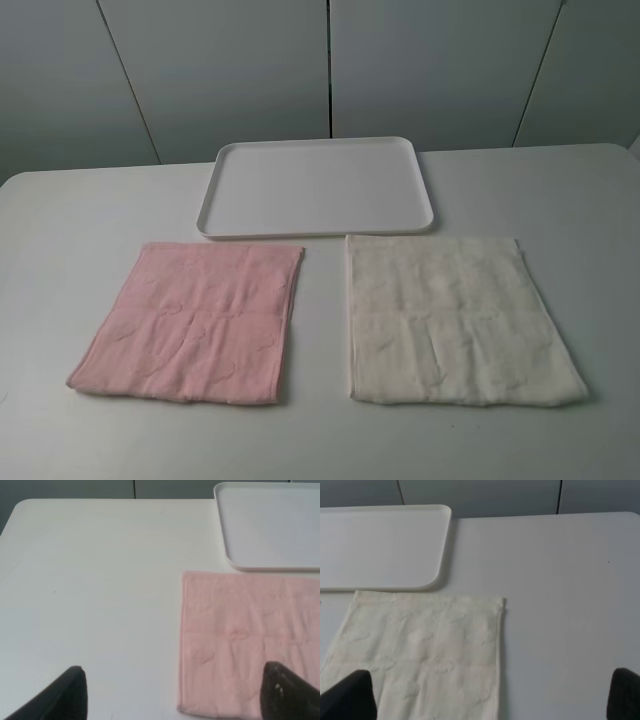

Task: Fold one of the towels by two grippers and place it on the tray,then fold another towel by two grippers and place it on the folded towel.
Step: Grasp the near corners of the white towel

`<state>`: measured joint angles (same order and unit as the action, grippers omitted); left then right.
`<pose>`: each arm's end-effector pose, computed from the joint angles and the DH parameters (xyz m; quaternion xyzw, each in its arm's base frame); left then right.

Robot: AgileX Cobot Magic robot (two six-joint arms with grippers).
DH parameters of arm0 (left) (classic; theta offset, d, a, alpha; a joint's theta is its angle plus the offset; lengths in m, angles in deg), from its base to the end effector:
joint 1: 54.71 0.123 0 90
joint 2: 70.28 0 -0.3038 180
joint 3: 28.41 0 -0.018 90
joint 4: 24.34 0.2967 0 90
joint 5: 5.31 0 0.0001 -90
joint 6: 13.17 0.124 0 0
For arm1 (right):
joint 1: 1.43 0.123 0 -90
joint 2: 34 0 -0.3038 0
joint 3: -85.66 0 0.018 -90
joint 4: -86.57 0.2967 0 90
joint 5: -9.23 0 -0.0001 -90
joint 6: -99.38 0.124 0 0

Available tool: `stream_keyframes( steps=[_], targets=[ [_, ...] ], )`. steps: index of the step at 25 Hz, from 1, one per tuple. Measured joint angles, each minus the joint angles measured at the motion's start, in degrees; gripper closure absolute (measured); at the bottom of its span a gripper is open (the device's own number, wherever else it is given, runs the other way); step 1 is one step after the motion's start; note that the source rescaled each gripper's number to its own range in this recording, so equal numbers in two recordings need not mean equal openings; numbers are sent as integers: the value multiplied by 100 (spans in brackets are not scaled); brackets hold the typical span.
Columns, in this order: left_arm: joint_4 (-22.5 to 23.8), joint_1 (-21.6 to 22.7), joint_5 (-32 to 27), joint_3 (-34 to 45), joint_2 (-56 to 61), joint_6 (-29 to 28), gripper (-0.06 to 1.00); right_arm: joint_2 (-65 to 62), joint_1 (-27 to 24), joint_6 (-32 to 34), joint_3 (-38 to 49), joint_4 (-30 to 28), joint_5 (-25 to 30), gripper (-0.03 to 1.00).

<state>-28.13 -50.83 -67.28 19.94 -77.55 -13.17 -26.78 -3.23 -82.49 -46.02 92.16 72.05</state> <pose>0.0435 -0.0043 0.2865 -0.0271 0.8544 -0.0155 0.5186 0.0421 0.0094 0.2853 -0.0036 0.8578 0.0323 0.5130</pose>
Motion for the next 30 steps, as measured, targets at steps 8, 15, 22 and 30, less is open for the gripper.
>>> stream_keyframes(
  steps=[8, 15, 22, 30],
  targets=[
    [0, 0, 0, 0, 0, 0, 4, 0, 0, 0, 0, 0, 0, -3],
    [0, 0, 0, 0, 0, 0, 4, 0, 0, 0, 0, 0, 0, -3],
    [0, 0, 0, 0, 0, 0, 4, 0, 0, 0, 0, 0, 0, -3],
    [0, 0, 0, 0, 0, 0, 4, 0, 0, 0, 0, 0, 0, -3]
  ],
)
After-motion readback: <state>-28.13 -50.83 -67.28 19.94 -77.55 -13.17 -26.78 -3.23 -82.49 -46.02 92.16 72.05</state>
